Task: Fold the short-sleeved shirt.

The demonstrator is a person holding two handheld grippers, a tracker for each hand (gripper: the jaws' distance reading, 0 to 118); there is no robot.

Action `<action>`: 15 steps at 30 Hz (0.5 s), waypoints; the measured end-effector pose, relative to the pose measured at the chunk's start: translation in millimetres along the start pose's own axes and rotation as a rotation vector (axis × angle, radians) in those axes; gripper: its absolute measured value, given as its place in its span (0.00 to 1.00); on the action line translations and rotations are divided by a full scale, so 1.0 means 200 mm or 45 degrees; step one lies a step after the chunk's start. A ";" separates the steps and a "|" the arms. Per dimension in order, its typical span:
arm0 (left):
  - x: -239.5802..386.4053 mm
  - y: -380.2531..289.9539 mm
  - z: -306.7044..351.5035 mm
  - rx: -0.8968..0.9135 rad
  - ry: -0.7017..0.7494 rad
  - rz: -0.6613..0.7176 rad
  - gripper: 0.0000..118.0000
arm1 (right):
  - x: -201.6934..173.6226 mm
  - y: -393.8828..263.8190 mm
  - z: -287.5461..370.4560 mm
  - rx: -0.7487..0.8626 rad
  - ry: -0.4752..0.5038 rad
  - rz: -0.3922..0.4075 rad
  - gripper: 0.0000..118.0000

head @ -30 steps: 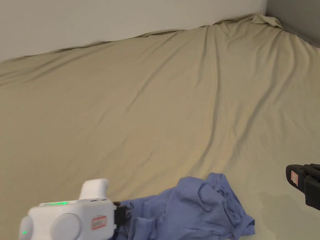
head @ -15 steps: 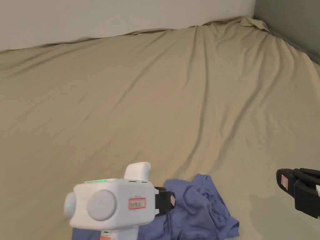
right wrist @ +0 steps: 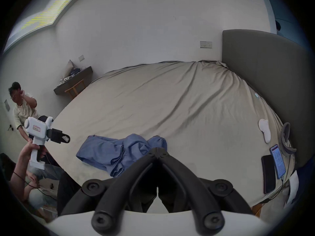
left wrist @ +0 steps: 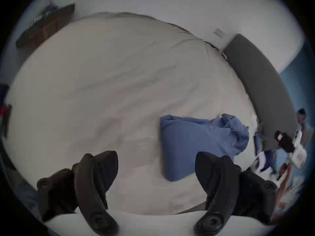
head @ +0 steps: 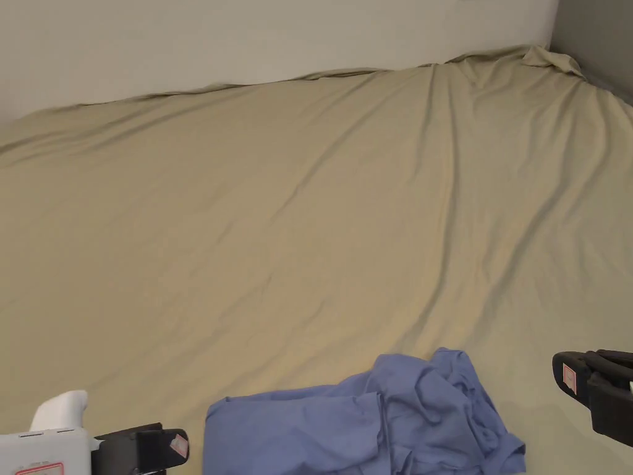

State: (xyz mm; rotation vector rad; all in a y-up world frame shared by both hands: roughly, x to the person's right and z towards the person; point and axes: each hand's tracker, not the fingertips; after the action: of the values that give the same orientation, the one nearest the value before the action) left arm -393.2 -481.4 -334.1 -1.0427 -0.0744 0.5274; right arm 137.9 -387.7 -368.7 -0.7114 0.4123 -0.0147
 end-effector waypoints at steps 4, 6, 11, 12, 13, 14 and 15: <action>-0.04 -0.01 -0.24 -0.024 -0.293 0.126 0.86 | -0.03 0.01 -0.02 -0.011 0.012 -0.001 0.02; -0.04 -0.03 -0.37 -0.069 -0.347 0.158 0.86 | -0.03 0.01 -0.03 -0.018 0.007 -0.004 0.02; -0.08 0.00 -0.44 0.033 -0.624 0.159 0.70 | -0.03 0.03 -0.04 -0.017 -0.022 -0.003 0.02; -0.11 0.00 -0.46 0.018 -0.615 0.178 0.20 | -0.03 0.03 -0.05 -0.019 -0.025 -0.005 0.02; -0.13 0.00 -0.46 0.030 -0.593 0.229 0.08 | -0.03 0.04 -0.06 -0.023 -0.024 -0.003 0.02; -0.14 0.01 -0.47 -0.032 -0.582 0.214 0.08 | -0.03 0.03 -0.07 -0.028 -0.022 -0.002 0.02; -0.15 0.02 -0.47 -0.044 -0.575 0.218 0.08 | -0.03 0.04 -0.08 -0.036 -0.021 -0.002 0.02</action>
State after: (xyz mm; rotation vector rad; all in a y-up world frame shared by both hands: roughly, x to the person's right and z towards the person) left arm -392.2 -569.0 -379.2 -0.9522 -0.3964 0.9141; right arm 124.7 -391.4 -381.9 -0.7391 0.3966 -0.0041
